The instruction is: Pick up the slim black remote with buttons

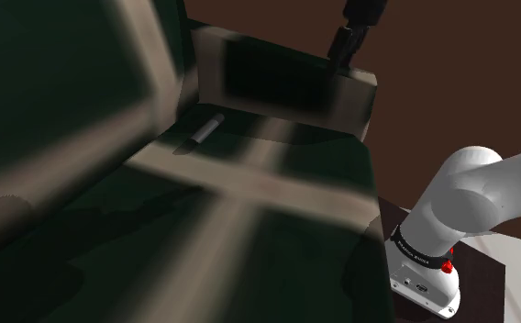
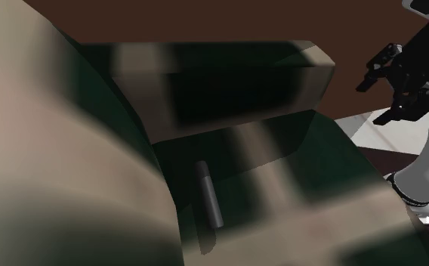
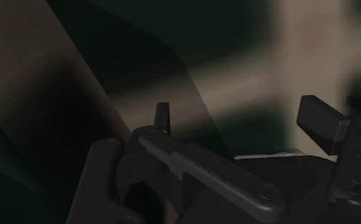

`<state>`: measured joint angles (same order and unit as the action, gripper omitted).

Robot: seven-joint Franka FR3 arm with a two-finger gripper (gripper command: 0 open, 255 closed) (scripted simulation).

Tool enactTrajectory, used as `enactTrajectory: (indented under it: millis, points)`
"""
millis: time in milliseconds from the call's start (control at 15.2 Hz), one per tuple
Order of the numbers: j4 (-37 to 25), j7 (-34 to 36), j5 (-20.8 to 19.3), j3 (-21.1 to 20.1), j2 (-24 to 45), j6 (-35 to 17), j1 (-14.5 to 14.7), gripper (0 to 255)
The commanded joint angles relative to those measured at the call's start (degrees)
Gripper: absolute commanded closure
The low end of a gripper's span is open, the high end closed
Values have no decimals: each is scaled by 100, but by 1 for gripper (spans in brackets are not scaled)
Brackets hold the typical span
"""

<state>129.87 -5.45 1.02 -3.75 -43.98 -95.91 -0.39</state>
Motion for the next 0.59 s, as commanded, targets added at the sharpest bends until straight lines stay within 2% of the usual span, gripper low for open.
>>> enactTrajectory:
  millis: [0, 528]
  points:
    - [0, 0, 0, 0, 0, 0, 0, 0]
    - [-532, 2281, 545, -979, 1418, -471, -333, 0]
